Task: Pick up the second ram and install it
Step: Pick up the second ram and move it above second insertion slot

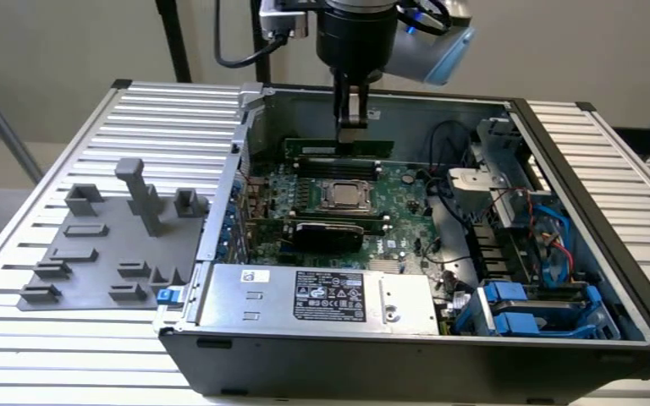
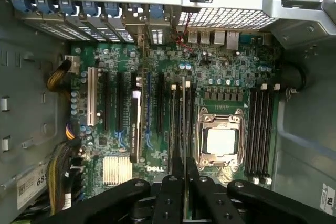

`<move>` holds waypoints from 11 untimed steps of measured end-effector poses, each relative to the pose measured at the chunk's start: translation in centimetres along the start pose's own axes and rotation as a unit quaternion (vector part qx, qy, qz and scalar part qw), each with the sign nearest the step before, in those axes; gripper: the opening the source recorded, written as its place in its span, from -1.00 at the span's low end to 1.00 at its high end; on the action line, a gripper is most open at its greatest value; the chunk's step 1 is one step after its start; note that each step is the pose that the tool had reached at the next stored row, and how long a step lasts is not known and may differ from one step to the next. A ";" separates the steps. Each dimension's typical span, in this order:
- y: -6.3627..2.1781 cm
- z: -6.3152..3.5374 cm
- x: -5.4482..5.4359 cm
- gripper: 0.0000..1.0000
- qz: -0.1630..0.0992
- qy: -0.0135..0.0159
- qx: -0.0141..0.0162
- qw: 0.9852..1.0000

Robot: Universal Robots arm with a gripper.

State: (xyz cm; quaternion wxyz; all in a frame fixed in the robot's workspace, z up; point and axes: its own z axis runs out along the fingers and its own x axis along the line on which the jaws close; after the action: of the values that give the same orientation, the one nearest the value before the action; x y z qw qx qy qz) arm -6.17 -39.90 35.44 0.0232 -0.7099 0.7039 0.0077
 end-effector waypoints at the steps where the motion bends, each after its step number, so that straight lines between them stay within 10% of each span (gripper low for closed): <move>1: -0.10 0.16 -0.2 -0.73 0.000 0.000 0.000 1.000; 11: -1.36 1.94 -1.1 -0.73 0.005 0.000 0.000 1.000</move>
State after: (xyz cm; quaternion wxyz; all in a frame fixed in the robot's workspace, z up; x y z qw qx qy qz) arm -4.78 -38.75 33.58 0.0235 -0.7061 0.7077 0.0080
